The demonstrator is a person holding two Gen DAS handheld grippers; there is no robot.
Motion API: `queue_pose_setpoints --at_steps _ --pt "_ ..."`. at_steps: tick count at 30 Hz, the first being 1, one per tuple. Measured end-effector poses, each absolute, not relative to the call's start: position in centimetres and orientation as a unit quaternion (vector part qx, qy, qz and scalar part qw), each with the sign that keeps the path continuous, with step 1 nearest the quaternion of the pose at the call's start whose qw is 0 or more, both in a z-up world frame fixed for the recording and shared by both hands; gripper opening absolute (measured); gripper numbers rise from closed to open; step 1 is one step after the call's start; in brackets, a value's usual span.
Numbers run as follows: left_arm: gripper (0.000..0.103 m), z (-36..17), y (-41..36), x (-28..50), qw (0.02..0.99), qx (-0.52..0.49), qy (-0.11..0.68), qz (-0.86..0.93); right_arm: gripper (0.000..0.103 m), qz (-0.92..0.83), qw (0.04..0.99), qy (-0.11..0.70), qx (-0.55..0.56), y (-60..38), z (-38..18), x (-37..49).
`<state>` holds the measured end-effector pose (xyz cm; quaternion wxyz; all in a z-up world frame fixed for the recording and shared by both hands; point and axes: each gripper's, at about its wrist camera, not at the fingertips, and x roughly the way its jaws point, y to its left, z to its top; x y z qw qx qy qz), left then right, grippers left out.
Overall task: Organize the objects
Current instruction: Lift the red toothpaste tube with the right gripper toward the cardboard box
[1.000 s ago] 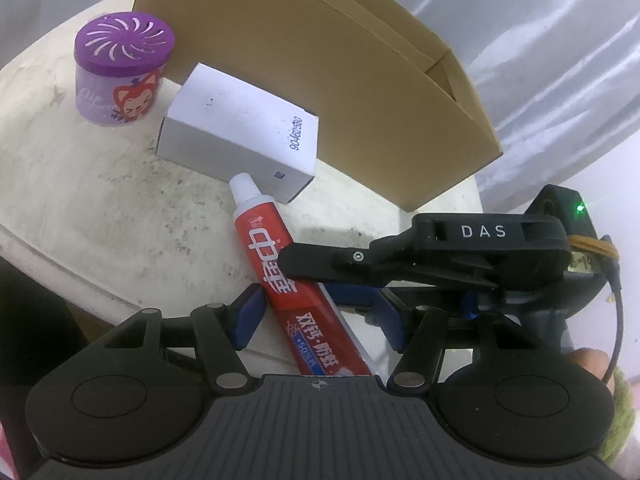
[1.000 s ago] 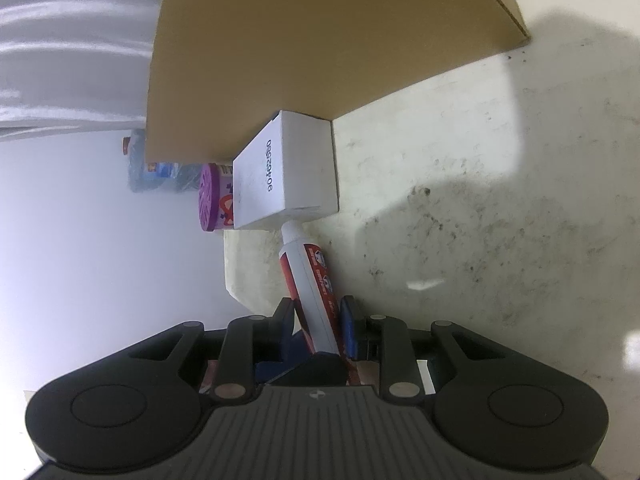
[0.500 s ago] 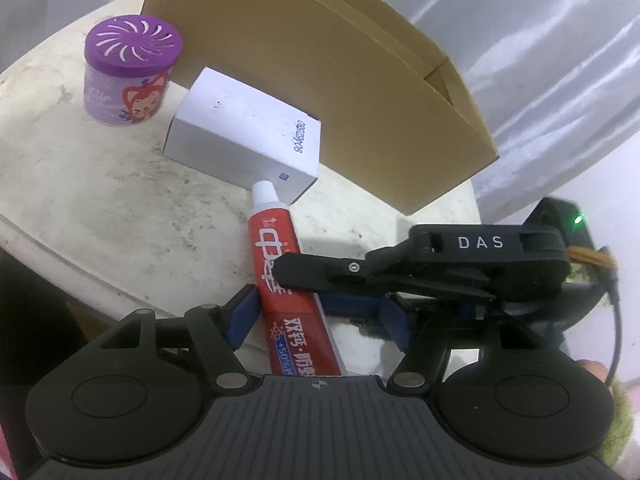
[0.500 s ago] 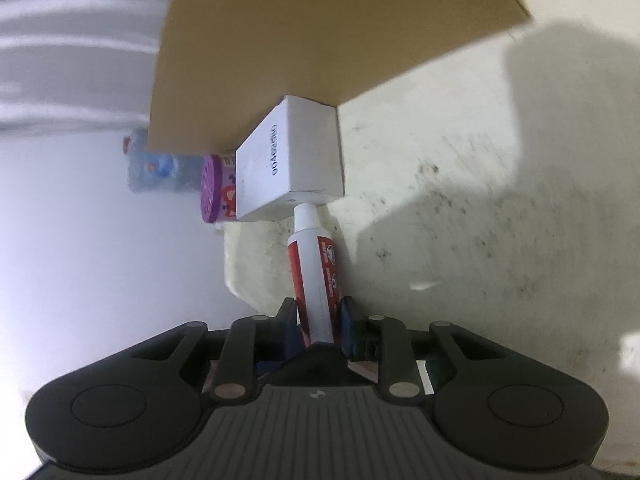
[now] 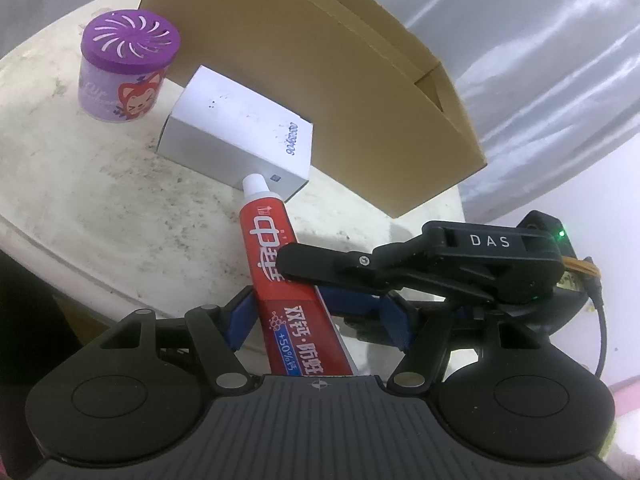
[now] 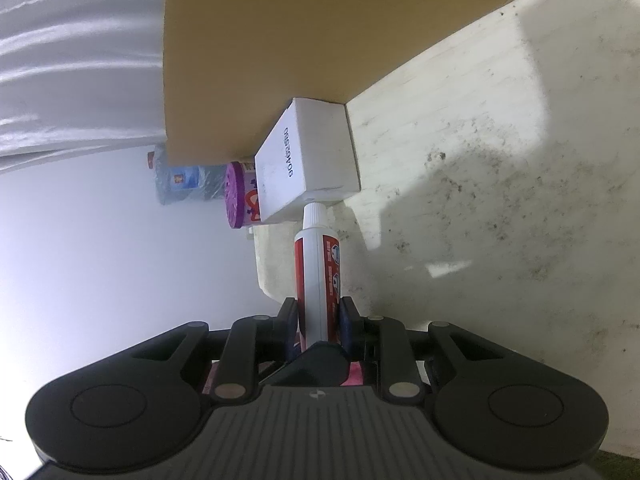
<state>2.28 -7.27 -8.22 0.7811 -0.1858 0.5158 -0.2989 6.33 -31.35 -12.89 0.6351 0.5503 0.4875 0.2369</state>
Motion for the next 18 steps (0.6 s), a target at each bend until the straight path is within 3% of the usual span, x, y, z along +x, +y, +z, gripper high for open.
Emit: queue_pose_setpoints --at_steps 18 --pt "0.065 -7.5 -7.4 1.8 0.783 -0.181 0.510 -0.308 0.024 0.249 0.643 0.486 0.537 -30.8 -11.6 6.3"
